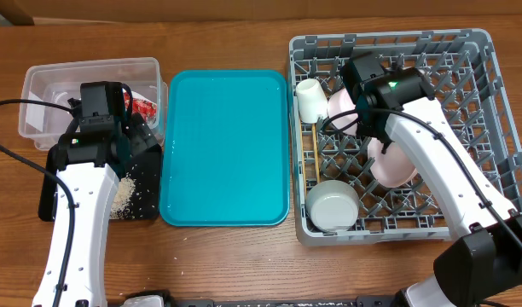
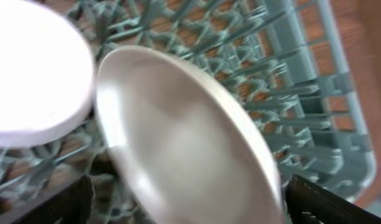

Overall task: Sort waste into correct bins and load items into the dishwasher
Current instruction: 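Carry the white plate right and stand it upright in the rack, then open the right gripper and withdraw from the standing plate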

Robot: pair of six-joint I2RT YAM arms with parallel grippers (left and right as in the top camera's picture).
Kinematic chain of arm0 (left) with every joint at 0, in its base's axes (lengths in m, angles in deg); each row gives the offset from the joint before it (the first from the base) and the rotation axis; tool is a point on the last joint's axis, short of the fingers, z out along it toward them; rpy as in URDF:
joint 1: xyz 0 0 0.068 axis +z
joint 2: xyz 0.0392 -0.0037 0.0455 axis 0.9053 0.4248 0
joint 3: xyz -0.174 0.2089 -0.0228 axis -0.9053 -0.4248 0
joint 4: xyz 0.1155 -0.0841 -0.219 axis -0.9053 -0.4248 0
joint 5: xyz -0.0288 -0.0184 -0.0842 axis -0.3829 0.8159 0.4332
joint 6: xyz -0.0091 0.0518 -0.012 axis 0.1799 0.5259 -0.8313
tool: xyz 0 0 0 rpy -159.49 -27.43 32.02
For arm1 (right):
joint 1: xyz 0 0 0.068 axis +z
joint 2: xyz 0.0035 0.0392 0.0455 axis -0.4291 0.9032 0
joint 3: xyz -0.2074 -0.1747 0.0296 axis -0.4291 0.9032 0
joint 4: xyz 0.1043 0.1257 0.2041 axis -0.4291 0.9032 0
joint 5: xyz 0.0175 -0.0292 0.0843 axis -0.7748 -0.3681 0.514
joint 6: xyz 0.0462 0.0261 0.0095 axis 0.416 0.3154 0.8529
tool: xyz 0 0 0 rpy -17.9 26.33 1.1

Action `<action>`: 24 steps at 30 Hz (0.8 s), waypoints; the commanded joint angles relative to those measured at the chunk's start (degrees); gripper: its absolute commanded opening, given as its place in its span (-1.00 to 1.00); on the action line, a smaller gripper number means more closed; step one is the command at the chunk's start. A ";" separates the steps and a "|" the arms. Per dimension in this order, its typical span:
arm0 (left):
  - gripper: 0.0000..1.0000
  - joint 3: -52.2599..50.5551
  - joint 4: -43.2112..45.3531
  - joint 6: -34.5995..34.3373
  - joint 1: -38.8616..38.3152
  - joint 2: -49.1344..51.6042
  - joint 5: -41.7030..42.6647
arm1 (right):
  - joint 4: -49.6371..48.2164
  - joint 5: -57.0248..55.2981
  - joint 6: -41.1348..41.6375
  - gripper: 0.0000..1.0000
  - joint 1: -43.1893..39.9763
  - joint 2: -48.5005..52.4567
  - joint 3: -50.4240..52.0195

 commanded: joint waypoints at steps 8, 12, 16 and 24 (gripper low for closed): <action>0.99 0.66 0.07 0.63 0.22 -0.55 0.39 | -3.02 7.26 -9.49 1.00 0.31 -0.92 -1.49; 1.00 0.66 0.07 0.63 0.22 -0.55 0.39 | -2.93 1.07 -10.29 1.00 0.31 -0.92 -1.53; 1.00 0.66 0.09 0.63 0.22 -0.55 0.39 | -2.95 -7.17 -10.29 1.00 0.31 -0.92 -1.86; 1.00 0.66 0.07 0.63 0.22 -0.55 0.39 | -5.40 -4.00 -12.96 1.00 0.79 -0.92 -6.54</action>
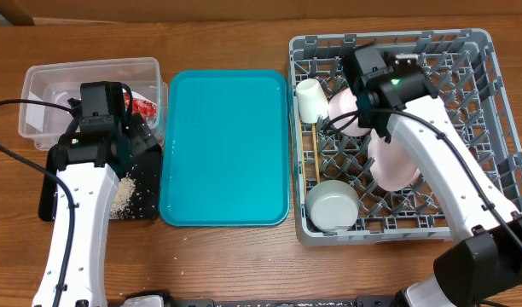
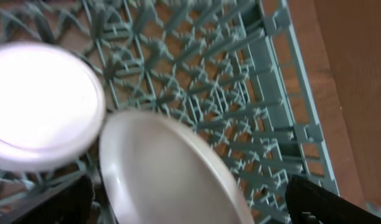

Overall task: Sort waste into correct bins and load items into the dishwasher
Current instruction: 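Open the right gripper and withdraw from the standing plate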

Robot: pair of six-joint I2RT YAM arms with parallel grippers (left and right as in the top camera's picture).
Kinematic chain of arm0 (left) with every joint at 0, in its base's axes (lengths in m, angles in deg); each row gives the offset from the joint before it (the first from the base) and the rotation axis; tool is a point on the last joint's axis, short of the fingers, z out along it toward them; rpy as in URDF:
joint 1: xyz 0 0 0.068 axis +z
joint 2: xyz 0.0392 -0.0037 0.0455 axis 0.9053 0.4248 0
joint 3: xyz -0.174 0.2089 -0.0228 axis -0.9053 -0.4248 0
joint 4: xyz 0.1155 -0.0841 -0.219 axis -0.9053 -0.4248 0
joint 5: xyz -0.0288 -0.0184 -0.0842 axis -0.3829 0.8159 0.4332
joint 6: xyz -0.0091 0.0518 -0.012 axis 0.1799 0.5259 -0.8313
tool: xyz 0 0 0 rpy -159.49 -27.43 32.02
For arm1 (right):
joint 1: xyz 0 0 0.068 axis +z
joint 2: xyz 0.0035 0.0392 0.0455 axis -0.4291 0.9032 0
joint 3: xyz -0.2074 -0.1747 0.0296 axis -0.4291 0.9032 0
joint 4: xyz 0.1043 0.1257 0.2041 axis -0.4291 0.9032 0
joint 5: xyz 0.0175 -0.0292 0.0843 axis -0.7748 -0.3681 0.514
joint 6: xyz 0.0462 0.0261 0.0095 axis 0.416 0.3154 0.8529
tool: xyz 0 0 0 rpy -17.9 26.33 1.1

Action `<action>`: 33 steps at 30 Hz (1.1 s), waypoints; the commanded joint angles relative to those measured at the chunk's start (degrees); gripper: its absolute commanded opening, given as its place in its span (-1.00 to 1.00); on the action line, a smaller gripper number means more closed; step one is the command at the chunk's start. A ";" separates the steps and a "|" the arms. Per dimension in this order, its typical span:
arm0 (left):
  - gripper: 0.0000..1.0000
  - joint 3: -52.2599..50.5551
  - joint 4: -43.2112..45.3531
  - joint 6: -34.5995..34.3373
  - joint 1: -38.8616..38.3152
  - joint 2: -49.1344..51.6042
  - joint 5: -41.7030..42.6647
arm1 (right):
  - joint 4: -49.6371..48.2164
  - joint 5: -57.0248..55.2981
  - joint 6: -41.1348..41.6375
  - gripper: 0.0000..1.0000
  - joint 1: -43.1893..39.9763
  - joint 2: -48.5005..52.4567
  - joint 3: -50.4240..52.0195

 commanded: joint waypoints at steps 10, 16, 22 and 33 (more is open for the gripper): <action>1.00 0.66 0.04 0.63 0.22 -0.55 0.39 | -8.50 34.23 -9.18 1.00 3.21 -0.90 -5.55; 1.00 0.66 0.07 0.63 0.22 -0.55 0.39 | -8.50 35.15 -9.18 1.00 3.15 -0.90 -5.55; 1.00 0.66 0.04 0.63 0.22 -0.55 0.39 | -8.50 35.15 -9.16 1.00 3.15 -0.90 -5.55; 1.00 0.66 0.04 0.63 0.24 -0.55 0.39 | -8.50 35.17 -9.16 1.00 3.17 -0.92 -5.25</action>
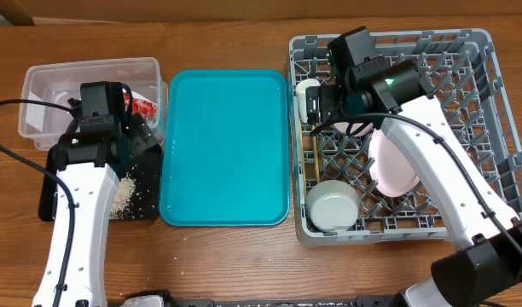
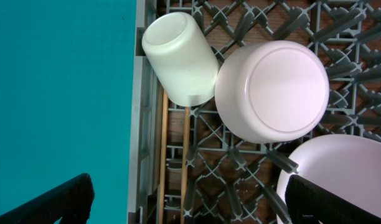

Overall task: Sort waste into correct bins and load items into the dishwasher
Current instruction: 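Open the right gripper and withdraw from the standing plate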

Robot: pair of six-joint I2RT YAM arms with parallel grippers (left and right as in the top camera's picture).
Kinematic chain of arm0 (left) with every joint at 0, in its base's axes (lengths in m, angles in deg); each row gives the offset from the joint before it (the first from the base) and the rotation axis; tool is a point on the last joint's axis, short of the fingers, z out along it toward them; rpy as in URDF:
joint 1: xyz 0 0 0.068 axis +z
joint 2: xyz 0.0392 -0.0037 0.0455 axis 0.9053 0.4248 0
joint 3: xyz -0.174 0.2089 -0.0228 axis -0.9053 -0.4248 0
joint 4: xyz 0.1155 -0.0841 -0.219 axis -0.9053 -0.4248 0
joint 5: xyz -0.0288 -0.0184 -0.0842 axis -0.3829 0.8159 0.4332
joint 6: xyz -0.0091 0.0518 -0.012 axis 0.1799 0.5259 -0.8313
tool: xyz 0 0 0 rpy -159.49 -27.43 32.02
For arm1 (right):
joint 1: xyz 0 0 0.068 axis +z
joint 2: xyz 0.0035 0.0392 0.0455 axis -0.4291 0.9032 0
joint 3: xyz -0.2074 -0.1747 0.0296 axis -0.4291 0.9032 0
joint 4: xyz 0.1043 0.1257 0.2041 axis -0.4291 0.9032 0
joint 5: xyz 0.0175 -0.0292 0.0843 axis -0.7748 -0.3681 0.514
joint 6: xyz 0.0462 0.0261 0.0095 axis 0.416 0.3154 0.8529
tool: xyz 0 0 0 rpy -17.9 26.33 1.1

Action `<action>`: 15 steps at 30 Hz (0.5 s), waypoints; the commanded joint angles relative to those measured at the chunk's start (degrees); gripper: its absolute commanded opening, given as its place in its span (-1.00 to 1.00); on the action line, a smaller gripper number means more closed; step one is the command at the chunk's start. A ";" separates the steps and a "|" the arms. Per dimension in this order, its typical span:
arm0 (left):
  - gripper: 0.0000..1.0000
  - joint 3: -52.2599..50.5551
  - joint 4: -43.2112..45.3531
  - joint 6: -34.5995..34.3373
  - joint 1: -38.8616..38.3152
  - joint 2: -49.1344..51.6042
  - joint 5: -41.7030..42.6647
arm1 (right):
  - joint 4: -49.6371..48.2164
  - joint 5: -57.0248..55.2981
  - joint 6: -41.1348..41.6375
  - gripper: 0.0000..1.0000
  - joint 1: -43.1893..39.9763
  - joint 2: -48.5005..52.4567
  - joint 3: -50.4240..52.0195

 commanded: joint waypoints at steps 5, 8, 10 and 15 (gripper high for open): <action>1.00 0.66 0.04 0.63 0.22 -0.55 0.39 | -0.35 0.26 -0.39 1.00 -0.07 -3.78 -1.14; 1.00 0.66 0.04 0.63 0.22 -0.55 0.39 | -0.31 0.22 -0.39 1.00 -0.15 -6.51 -1.14; 1.00 0.66 0.04 0.63 0.24 -0.55 0.37 | -0.37 -0.72 -0.42 1.00 -0.17 -9.18 -1.14; 1.00 0.66 0.04 0.63 0.24 -0.55 0.37 | -2.64 -3.17 -0.42 1.00 -0.17 -16.65 -1.09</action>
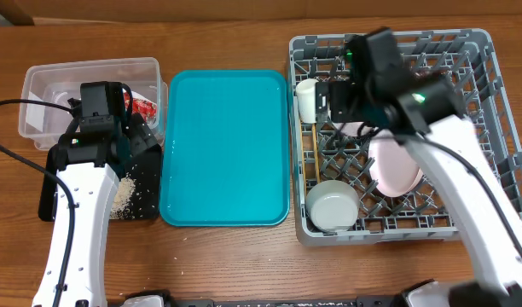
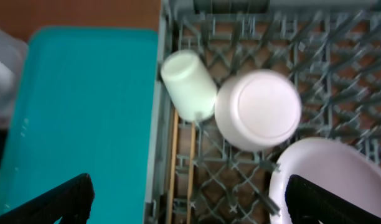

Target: Sort waste into correct bins and load items into the dishwasher

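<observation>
The grey dish rack (image 1: 491,102) holds a white cup (image 1: 307,99) on its side, an upturned pink bowl (image 2: 258,110), a pink plate (image 1: 393,166), a pale bowl (image 1: 333,206) and wooden chopsticks (image 1: 316,158). My right gripper (image 2: 190,202) hangs open and empty above the rack's left edge, over the chopsticks (image 2: 181,168) and just below the cup (image 2: 189,93). My left gripper (image 1: 124,132) sits over the black bin (image 1: 133,200); the arm hides its fingers.
A bare teal tray (image 1: 223,145) lies between the bins and the rack. A clear plastic container (image 1: 48,102) at the far left holds a red wrapper (image 1: 143,107) and white scraps. Crumbs lie in the black bin.
My right gripper has risen and pulled back, so its view now takes in more of the tray and the rack's left side. It stays open. The left arm has not moved.
My right gripper was open close around the pink plate in the rack. Then it was farther from the plate, which stayed leaning in the rack. Later it was over the cup and pink bowl, and now it is higher above the rack's left edge.
</observation>
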Robot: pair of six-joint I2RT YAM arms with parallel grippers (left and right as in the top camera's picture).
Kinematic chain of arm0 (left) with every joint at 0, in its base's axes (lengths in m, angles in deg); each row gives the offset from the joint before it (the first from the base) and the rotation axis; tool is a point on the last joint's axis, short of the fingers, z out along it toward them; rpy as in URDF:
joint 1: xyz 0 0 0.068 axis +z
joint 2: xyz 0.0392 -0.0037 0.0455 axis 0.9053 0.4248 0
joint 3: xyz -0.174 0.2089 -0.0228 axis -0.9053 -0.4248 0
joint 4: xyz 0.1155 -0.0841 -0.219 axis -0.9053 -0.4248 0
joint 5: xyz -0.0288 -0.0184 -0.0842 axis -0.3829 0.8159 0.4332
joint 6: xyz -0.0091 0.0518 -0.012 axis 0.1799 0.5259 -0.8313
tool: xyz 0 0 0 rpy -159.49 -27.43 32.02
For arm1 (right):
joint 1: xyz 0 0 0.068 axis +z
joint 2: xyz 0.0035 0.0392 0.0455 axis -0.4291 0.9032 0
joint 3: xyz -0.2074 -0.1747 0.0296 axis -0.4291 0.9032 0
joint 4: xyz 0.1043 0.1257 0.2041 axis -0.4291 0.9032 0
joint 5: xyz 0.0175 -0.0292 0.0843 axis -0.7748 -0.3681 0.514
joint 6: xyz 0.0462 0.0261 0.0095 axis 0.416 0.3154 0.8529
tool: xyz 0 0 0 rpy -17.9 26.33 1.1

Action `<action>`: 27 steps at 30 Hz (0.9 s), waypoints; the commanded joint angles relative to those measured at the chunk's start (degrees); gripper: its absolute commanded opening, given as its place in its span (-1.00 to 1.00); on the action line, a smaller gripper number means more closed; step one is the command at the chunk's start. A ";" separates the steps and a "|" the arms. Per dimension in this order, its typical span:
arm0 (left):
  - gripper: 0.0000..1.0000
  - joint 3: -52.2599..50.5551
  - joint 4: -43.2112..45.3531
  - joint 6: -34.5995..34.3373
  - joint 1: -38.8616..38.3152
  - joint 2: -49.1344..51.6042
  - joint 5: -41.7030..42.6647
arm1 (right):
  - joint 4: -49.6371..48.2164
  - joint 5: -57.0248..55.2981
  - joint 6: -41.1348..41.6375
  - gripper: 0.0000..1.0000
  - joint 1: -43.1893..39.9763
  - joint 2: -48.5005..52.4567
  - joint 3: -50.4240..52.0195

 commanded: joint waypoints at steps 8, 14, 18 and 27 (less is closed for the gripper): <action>1.00 0.66 0.07 0.63 0.24 -0.55 0.39 | -3.65 -3.89 -0.87 1.00 -0.17 -19.67 -1.01; 1.00 0.66 0.04 0.63 0.24 -0.55 0.39 | -4.90 -3.76 -0.81 1.00 -0.52 -30.12 3.02; 1.00 0.66 0.04 0.63 0.22 -0.55 0.39 | -7.87 -1.40 -0.81 1.00 -3.67 -38.53 11.08; 1.00 0.66 0.04 0.63 0.24 -0.55 0.39 | -26.23 4.55 -0.79 1.00 -12.13 -64.30 46.07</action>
